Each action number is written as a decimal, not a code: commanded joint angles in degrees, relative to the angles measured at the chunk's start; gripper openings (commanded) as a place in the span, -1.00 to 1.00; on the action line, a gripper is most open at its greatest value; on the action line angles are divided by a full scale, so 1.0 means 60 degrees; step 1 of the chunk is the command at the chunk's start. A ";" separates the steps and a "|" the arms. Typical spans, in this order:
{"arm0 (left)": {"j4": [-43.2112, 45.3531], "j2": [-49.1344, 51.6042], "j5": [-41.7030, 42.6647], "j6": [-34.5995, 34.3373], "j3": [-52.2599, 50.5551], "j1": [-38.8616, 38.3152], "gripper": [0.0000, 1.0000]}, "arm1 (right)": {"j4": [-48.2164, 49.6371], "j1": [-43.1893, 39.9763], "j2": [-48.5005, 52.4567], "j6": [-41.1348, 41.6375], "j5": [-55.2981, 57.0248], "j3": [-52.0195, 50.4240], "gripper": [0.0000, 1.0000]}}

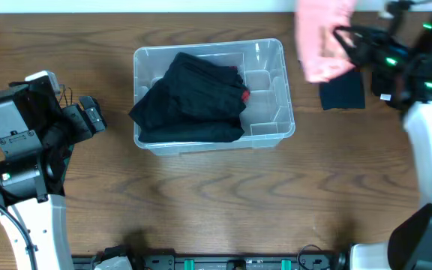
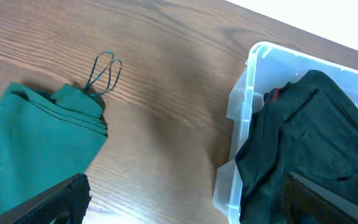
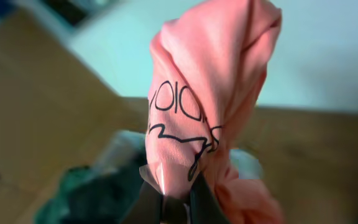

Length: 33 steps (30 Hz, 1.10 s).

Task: Pack container
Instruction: 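Lift the pink sweatshirt with the right gripper and carry it over the bin, then lower the pink sweatshirt into the bin's right side and press it down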

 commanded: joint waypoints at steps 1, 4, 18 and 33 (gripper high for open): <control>-0.0029 -0.0007 0.0091 -0.0015 0.0138 0.0047 0.96 | 0.0627 0.0885 -0.0073 0.2047 0.0259 0.0157 -0.98; -0.0029 -0.0007 0.0091 -0.0015 0.0138 0.0047 0.96 | 0.0667 0.1574 0.0127 0.2510 0.0852 0.0153 -0.98; -0.0029 -0.0007 0.0091 -0.0015 0.0138 0.0047 0.96 | -0.1483 0.3555 0.1086 0.4743 0.3475 0.0153 -0.98; -0.0029 -0.0007 0.0091 -0.0015 0.0138 0.0047 0.96 | -0.3825 0.3752 0.1508 0.4666 0.4430 0.0153 -0.97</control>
